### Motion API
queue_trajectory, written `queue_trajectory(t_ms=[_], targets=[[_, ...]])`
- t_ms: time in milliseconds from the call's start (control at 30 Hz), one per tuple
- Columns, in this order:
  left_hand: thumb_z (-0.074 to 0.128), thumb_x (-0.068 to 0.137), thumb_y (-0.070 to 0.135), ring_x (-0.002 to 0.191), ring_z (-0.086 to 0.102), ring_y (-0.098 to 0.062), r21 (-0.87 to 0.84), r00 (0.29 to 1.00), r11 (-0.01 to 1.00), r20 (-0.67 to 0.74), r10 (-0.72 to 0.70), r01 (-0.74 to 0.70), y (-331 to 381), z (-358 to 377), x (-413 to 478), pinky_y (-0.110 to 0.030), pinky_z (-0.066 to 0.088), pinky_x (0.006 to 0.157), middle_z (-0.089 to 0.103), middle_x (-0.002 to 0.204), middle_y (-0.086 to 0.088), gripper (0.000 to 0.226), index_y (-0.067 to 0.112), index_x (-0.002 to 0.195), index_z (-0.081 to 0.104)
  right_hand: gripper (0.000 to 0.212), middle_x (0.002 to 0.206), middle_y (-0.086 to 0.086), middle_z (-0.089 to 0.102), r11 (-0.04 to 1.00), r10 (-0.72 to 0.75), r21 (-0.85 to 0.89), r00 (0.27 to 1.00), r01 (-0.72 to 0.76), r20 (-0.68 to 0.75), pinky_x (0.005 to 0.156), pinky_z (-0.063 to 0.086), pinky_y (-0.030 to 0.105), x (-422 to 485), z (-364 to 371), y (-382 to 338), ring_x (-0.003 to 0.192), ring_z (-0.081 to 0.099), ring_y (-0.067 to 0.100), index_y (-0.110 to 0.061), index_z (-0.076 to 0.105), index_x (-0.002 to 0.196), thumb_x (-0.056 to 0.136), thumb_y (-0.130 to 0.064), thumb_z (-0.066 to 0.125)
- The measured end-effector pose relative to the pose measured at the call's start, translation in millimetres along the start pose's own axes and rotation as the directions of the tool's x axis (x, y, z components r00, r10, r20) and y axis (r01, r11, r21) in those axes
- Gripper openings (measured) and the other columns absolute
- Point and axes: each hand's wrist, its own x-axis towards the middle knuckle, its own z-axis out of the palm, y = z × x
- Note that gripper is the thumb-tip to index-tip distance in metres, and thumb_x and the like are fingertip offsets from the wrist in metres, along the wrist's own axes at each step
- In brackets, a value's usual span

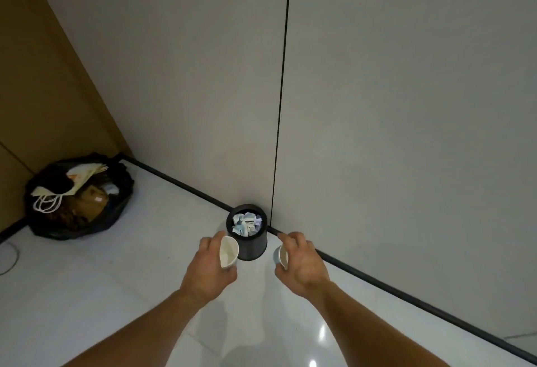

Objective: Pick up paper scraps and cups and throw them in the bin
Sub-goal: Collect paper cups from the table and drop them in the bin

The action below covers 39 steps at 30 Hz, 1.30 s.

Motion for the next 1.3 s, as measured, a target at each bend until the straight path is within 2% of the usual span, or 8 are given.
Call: queue_trajectory(t_ms=[200,400,567,833,1000,1167,1233,1300], targets=[[0.076,0.077,0.03,0.113,0.051,-0.021,-0.019,0.999,0.999,0.029,0.026,-0.026,-18,-2,124,-0.026,0.047,0.088,0.035,0.137,-0.001,0.085,0.023,0.146,0.027,0.072,0.151,-0.001,0.029,0.999,0.043,-0.022,0.997,-0.041,0.058,0.105,0.042,0.033,113,17,-5,0.132,0.036,0.023,-0.029,0.026,0.15,0.088,-0.041,0.06],[0.077,0.075,0.03,0.113,0.049,-0.016,0.022,0.967,0.982,0.179,0.183,-0.189,-62,4,273,-0.018,0.044,0.083,0.038,0.134,-0.001,0.087,0.023,0.147,0.028,0.071,0.15,-0.003,0.027,0.97,0.237,0.039,0.968,-0.24,0.078,0.103,0.043,0.03,229,66,-22,0.13,0.037,0.021,-0.031,0.025,0.149,0.088,-0.044,0.058],[0.072,0.079,0.036,0.12,0.04,-0.013,0.09,0.922,0.965,0.327,0.206,-0.248,-100,21,371,-0.019,0.044,0.086,0.031,0.139,0.004,0.087,0.026,0.147,0.019,0.069,0.149,-0.005,0.028,0.912,0.389,0.11,0.918,-0.396,0.082,0.098,0.046,0.027,309,108,-26,0.127,0.038,0.018,-0.034,0.025,0.148,0.087,-0.044,0.055],[0.074,0.078,0.032,0.122,0.041,-0.016,0.094,0.867,0.939,0.424,0.262,-0.33,-187,173,474,-0.026,0.05,0.092,0.031,0.138,0.005,0.091,0.038,0.149,0.017,0.072,0.15,-0.002,0.028,0.849,0.503,0.155,0.862,-0.506,0.056,0.103,0.043,0.029,414,250,44,0.13,0.036,0.019,-0.032,0.021,0.151,0.089,-0.047,0.056],[0.077,0.076,0.029,0.126,0.041,-0.022,0.09,0.857,0.928,0.424,0.292,-0.361,-252,287,503,-0.036,0.048,0.099,0.037,0.138,-0.003,0.087,0.03,0.148,0.028,0.072,0.152,0.003,0.029,0.858,0.494,0.144,0.869,-0.493,0.034,0.109,0.036,0.036,463,355,102,0.134,0.035,0.024,-0.028,0.022,0.151,0.09,-0.047,0.056],[0.079,0.073,0.026,0.128,0.038,-0.031,0.186,0.852,0.886,0.413,0.322,-0.425,-297,347,530,-0.045,0.04,0.104,0.042,0.137,-0.012,0.086,0.021,0.146,0.034,0.071,0.151,0.007,0.034,0.907,0.42,0.042,0.907,-0.419,-0.021,0.116,0.028,0.042,495,424,143,0.139,0.031,0.027,-0.023,0.026,0.15,0.091,-0.048,0.056],[0.08,0.071,0.028,0.131,0.035,-0.032,0.244,0.852,0.859,0.407,0.331,-0.45,-307,358,539,-0.047,0.035,0.107,0.04,0.138,-0.013,0.087,0.02,0.145,0.035,0.071,0.153,0.008,0.031,0.915,0.403,-0.005,0.915,-0.403,-0.027,0.117,0.024,0.047,502,441,153,0.144,0.024,0.028,-0.023,0.024,0.151,0.092,-0.048,0.054],[0.079,0.071,0.031,0.136,0.031,-0.034,0.313,0.837,0.809,0.421,0.35,-0.497,-316,365,545,-0.053,0.03,0.11,0.038,0.142,-0.015,0.087,0.017,0.145,0.035,0.072,0.159,0.008,0.02,0.919,0.392,-0.04,0.92,-0.392,-0.021,0.12,0.015,0.051,506,456,160,0.149,0.007,0.029,-0.025,0.016,0.154,0.095,-0.05,0.049]])
